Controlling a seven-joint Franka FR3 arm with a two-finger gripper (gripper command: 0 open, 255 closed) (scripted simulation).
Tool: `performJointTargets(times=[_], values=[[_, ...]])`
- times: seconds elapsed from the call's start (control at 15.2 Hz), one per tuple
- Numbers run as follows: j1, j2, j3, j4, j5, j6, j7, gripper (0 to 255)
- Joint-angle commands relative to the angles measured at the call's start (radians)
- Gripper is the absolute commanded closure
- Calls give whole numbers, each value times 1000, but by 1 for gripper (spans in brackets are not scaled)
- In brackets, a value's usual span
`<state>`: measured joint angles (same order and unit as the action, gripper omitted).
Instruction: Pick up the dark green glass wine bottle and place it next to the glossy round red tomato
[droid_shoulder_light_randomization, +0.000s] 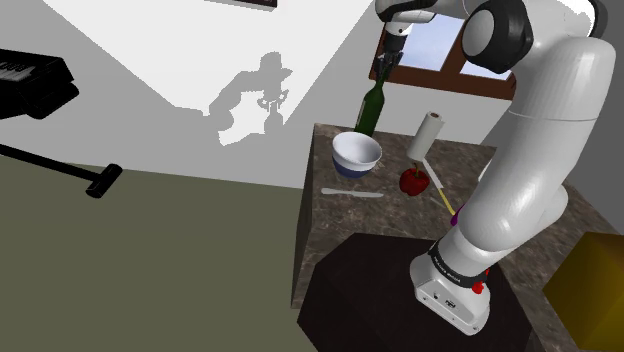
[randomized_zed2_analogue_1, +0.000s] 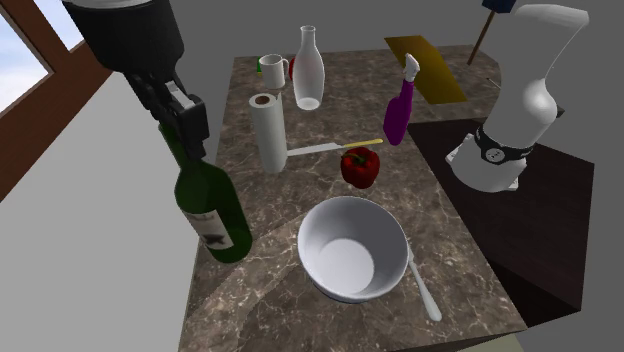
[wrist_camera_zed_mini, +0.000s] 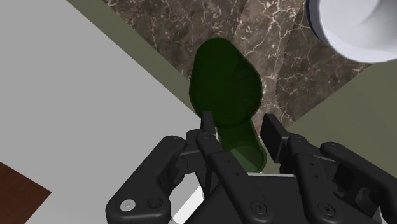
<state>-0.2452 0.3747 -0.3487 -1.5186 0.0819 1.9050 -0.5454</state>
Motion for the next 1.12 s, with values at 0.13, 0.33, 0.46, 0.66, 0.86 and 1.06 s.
performJointTargets(times=[0.13,0.33,0.46,0.66,0.86,1.06], values=[[0,0,0,0,0,0,0,255],[0,1,0,0,0,0,0,255],[0,-1,0,11,-1,-13,0,255],[-2,-5,-2,46,-2,-51,1,255],[-4,-7,-3,84,-3,-91,0,255],[-7,-6,-4,126,-3,-132,0,255]])
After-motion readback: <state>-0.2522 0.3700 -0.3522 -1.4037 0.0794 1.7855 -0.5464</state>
